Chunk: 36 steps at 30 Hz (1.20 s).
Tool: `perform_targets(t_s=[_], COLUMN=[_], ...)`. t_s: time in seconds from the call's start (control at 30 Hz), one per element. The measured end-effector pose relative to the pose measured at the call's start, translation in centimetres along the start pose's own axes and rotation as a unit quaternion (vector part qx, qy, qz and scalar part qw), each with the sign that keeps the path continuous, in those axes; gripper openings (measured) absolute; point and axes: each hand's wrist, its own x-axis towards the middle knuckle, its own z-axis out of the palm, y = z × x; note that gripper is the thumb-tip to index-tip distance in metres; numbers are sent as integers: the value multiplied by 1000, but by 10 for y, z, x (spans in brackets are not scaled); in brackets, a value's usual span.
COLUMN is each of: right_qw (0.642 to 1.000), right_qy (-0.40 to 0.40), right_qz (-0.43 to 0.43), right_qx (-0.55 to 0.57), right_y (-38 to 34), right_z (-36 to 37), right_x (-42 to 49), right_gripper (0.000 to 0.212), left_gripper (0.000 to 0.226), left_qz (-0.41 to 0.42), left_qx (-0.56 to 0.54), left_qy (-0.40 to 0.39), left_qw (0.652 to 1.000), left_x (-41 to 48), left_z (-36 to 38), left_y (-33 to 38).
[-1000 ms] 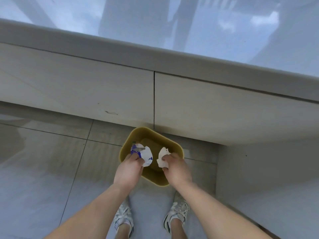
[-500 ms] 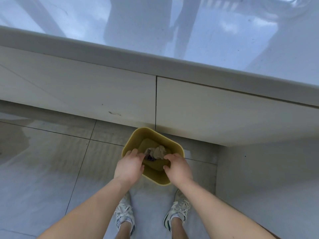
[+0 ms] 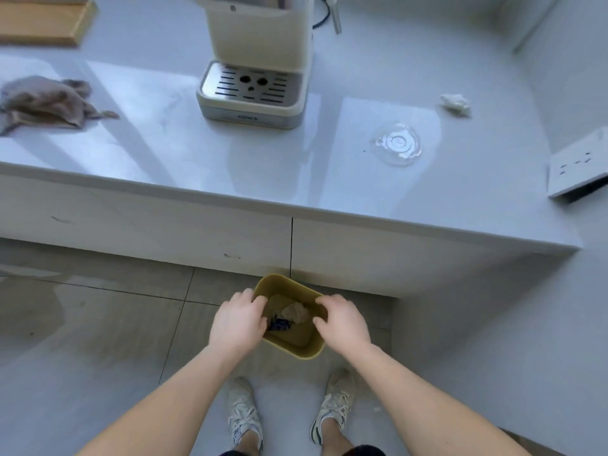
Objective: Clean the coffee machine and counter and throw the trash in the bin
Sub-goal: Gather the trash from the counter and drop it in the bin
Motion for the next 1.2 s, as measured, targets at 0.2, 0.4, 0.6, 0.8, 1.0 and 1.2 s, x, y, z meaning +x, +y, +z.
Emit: perform_targets(t_s=[0.2,0.4,0.6,0.8,1.0,1.2], right_qw=[998,995,990,987,982,978], right_qy=[56,83,124,153,181,203], right_qz=[-19,-26,-7,20,36,55], right_qx=[-26,-54,-61,-50,-31,-18], right_y=[-30,-58,-75,-88,-66,-14], right_z=[-72,-121,-162,-190,-227,-285], right_x=[-35,-50,-52,-52,-39,10], right_gripper=[40,40,41,43,40,40], left_gripper=[30,33,33,32,36,38], left_qz=[34,71,123,166,188,177], left_qx=[-11,-29,-20,-23,-40,-44], left_qy=[77,116,149,158,155,146], left_qw=[996,990,981,973,969,972], left_x=[-16,-22,-6,7,34,81], left_z=[-87,-142,-191,-225,-244,-248], left_y=[9,15,19,31,64,116])
